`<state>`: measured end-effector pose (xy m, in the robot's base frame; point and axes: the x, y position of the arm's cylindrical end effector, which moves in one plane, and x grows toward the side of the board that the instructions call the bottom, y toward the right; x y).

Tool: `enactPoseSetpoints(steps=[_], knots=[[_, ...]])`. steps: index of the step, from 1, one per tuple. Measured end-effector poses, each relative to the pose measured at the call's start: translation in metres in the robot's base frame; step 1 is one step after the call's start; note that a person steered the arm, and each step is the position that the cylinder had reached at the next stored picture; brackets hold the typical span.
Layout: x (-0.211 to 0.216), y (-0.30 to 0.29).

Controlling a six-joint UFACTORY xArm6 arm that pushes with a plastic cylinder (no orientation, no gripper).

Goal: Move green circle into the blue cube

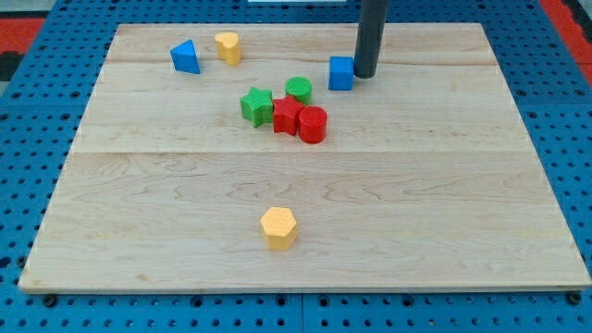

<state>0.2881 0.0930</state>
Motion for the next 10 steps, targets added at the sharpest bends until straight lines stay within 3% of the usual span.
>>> enactPoseSetpoints(steps=[1,3,5,6,8,9,10], knots=[[-0.018,-0.017],[0.006,-0.080],[0.029,-0.007],[0.041,-0.044],[0.052,-0.052],[0.088,-0.067],[0.103,-0.119]])
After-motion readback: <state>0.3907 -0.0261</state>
